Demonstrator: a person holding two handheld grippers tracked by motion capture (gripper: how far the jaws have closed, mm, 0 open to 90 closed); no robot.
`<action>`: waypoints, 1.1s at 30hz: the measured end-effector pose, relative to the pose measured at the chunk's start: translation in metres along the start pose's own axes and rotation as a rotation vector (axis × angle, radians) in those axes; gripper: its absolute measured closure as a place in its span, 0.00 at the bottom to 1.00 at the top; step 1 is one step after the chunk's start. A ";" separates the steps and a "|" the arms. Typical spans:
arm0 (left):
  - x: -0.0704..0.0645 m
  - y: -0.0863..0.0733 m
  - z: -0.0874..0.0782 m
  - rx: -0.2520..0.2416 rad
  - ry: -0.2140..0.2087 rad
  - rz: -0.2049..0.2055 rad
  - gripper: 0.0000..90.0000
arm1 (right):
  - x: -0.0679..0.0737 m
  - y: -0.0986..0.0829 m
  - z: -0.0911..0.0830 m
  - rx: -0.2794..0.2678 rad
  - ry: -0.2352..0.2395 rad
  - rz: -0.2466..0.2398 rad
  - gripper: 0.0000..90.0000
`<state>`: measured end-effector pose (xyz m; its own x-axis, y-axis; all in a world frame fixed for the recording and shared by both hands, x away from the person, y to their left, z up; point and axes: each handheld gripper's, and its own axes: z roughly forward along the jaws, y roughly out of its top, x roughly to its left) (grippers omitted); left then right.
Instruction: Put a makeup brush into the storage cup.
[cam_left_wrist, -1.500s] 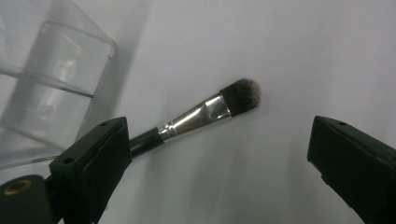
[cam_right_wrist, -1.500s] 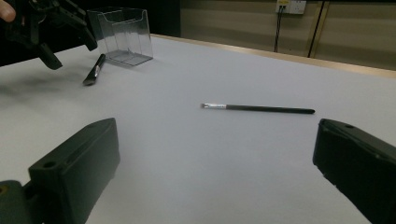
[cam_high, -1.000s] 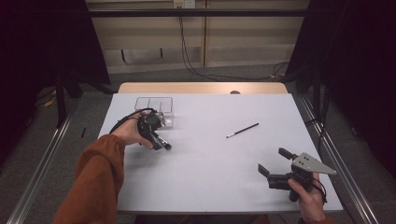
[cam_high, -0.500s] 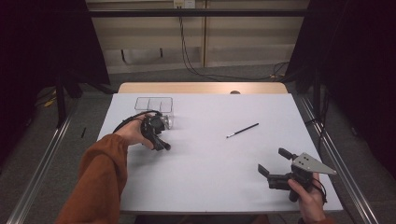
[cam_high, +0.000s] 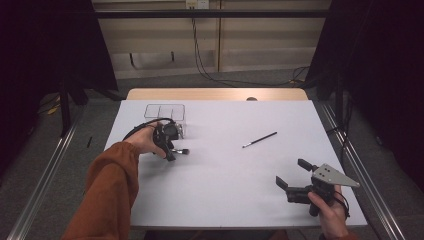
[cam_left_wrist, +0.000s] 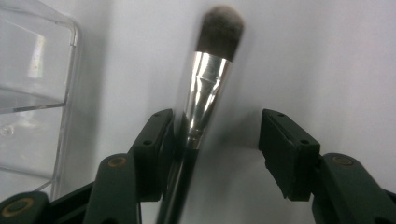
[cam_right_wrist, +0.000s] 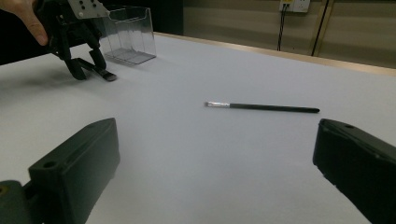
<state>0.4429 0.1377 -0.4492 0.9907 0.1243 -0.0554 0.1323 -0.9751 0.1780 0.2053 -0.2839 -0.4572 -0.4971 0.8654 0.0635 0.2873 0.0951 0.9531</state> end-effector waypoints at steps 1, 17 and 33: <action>0.000 0.000 0.000 0.001 0.004 -0.004 0.51 | 0.000 0.000 0.000 -0.001 0.001 0.000 0.00; 0.004 0.004 -0.002 0.010 0.002 -0.061 0.75 | 0.000 0.000 0.000 0.005 0.001 0.000 0.00; 0.005 0.006 -0.003 0.007 -0.003 -0.148 0.87 | 0.000 0.000 0.000 0.007 -0.003 0.002 0.00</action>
<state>0.4490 0.1335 -0.4457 0.9604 0.2659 -0.0833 0.2763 -0.9475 0.1608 0.2054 -0.2844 -0.4576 -0.4943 0.8669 0.0642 0.2938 0.0971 0.9509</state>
